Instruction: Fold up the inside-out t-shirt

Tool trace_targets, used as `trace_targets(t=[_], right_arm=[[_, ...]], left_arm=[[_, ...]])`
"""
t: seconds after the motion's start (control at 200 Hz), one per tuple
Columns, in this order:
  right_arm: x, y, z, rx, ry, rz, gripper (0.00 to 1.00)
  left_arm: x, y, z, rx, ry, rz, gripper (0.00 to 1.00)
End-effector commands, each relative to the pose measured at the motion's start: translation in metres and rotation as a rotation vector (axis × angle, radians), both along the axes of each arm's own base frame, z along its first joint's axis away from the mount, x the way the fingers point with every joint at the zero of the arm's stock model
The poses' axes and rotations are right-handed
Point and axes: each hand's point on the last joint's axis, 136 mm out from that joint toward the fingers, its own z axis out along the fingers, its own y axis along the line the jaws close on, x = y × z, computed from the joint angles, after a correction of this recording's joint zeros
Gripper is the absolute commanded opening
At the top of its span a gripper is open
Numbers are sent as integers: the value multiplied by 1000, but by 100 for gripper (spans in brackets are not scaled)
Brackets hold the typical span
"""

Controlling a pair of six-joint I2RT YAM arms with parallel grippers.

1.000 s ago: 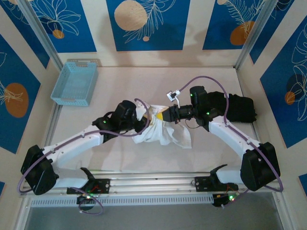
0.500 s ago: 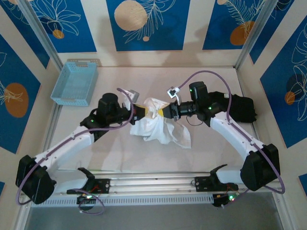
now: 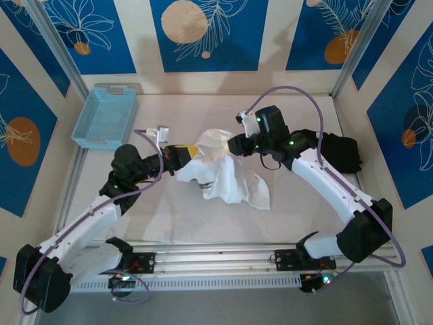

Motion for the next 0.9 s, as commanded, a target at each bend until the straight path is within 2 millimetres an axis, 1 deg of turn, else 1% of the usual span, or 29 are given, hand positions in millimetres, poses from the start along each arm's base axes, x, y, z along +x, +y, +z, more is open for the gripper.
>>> trace_targets(t=[0.0,0.065,0.11,0.19,0.26,0.285,0.39,0.55,0.675,0.705,0.74,0.75,0.755,0.76,0.775,0.79,0.795,0.81,0.815,0.83,0.855,0.895], right_arm=[[-21,-9,21,-101,-188,27,47],[-38,3,28,-77,-283,110,48],[-56,18,33,-13,-319,211,47],[-82,41,38,116,-292,362,44],[-93,56,39,189,-256,445,44],[-93,59,39,196,-252,451,45],[-79,66,33,181,-237,434,47],[-76,78,28,186,-216,480,48],[-71,83,17,175,-190,476,47],[-66,83,14,167,-188,459,44],[-62,82,13,159,-188,445,33],[-62,82,13,159,-187,443,31],[-61,82,14,158,-188,440,27],[-61,82,14,158,-188,440,27],[-60,81,14,157,-187,437,21],[-59,81,14,157,-187,436,18],[-59,81,15,157,-186,436,15],[-59,80,16,159,-186,436,13],[-60,80,17,161,-187,438,11],[-60,79,19,162,-188,438,9],[-61,77,22,164,-190,442,4],[-64,74,29,176,-195,445,0]], left_arm=[[-2,0,14,-20,-39,-9,0],[-1,-1,12,-12,-35,-11,0],[-1,-1,11,-6,-35,-12,0],[-1,-2,9,8,-33,-12,0],[-2,-2,9,12,-30,-17,0],[-2,-2,9,14,-32,-19,0],[-4,-3,8,16,-32,-29,0],[-6,-2,8,21,-33,-28,0],[-7,-1,9,19,-40,-27,0],[-7,-1,9,20,-42,-29,0],[-7,-1,8,23,-41,-28,0],[-7,-1,8,24,-40,-29,0],[-7,-1,8,25,-40,-28,0],[-7,-1,7,26,-40,-28,0],[-7,-1,7,28,-39,-26,0],[-6,-1,5,31,-37,-24,0],[-6,-1,5,33,-37,-23,0],[-6,0,4,37,-37,-17,0],[-5,0,4,39,-35,-16,0],[-4,0,2,44,-33,-9,0],[-2,2,-1,55,-32,5,0],[1,4,-5,77,-28,32,0]])
